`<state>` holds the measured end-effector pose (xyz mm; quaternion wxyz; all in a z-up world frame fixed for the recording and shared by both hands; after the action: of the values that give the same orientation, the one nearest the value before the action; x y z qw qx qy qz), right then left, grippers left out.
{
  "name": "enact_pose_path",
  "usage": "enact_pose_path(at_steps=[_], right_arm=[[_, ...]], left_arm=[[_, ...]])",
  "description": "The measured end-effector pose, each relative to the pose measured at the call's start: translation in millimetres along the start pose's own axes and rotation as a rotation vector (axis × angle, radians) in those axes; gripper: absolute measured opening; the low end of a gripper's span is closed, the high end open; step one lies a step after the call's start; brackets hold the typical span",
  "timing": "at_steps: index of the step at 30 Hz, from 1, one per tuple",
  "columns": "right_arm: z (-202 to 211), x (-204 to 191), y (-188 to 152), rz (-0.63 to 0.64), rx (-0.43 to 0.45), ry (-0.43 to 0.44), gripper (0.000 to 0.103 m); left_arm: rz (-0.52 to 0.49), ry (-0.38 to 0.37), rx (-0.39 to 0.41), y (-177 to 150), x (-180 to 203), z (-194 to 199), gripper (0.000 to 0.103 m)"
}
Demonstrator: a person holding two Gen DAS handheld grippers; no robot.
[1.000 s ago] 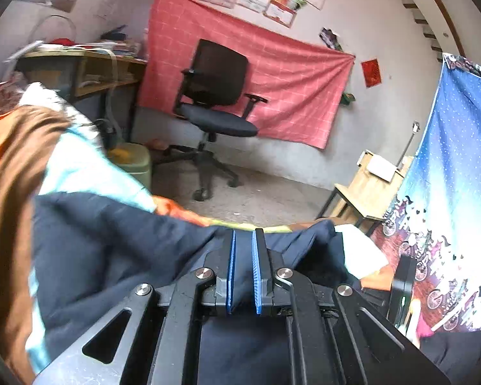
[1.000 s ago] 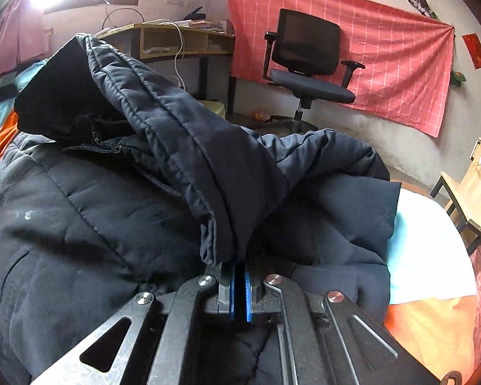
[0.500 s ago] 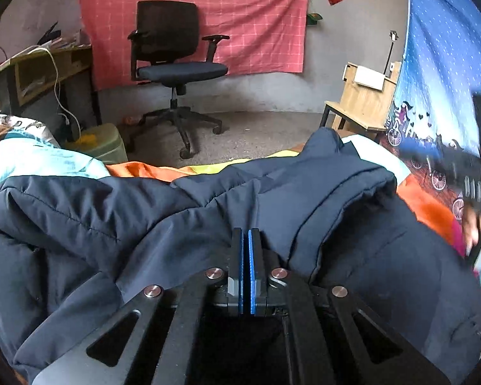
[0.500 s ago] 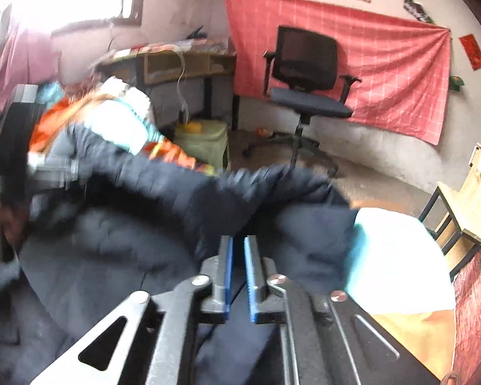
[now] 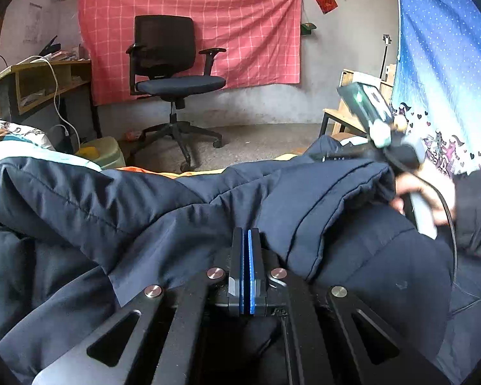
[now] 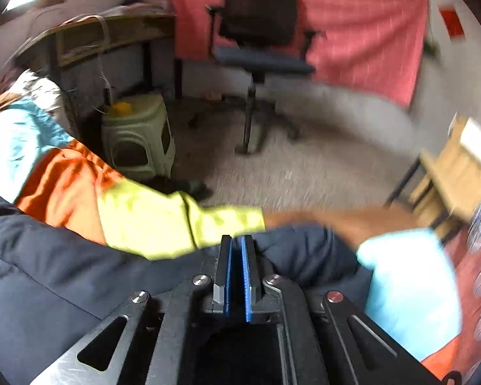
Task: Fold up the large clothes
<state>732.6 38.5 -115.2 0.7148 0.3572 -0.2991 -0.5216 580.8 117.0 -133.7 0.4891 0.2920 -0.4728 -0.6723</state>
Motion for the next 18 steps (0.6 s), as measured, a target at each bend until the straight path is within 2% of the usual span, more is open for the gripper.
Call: enact_pose_path(at_steps=[3,8,11,13,14,15,16,18], right_arm=[[-6.7,5.6,-21.1,-0.042,0.022,0.008,0.001],[-15.7,13.2,-29.7,-0.129,0.057,0.033,0.001],[-9.4,11.4,-20.4,-0.099,0.045,0.035,0.001],[7.1,9.9,-6.0,-0.110,0.062,0.026,0.003],[13.0,5.2,0.2,-0.125,0.082,0.048,0.009],[24.5,-1.7,8.4,-0.127,0.116,0.084,0.009],[35.1,-14.9,15.4,-0.100,0.143,0.119,0.009],[42.8,-41.2,18.7,-0.038,0.152,0.170,0.009]], left_arm=[[-0.002,0.002,0.001,-1.9,-0.5,-3.8,0.002],[0.011,0.003,-0.002,-0.7,-6.2,-5.8,0.002],[0.056,-0.002,0.042,13.5,-13.2,10.4,0.002],[0.088,0.018,0.129,43.8,-26.8,31.2,0.002],[0.084,0.040,0.175,58.7,-34.6,38.7,0.002],[0.076,0.079,0.219,73.7,-44.6,44.5,0.002],[0.079,0.160,0.244,90.3,-64.8,45.9,0.002],[0.118,0.252,0.183,96.7,-96.3,34.2,0.002]])
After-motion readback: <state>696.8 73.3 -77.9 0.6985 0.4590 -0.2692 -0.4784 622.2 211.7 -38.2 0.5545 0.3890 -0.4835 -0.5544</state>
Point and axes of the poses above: each gripper's, at about its wrist camera, not at the fingertips, and z roughly against the way its jaws point, x to its right, y to its top, the point moved 9 cm from there along -z, roughly the way its jaws point, and after that the axes turned 13 degrees about x, right-handed, at the moved point
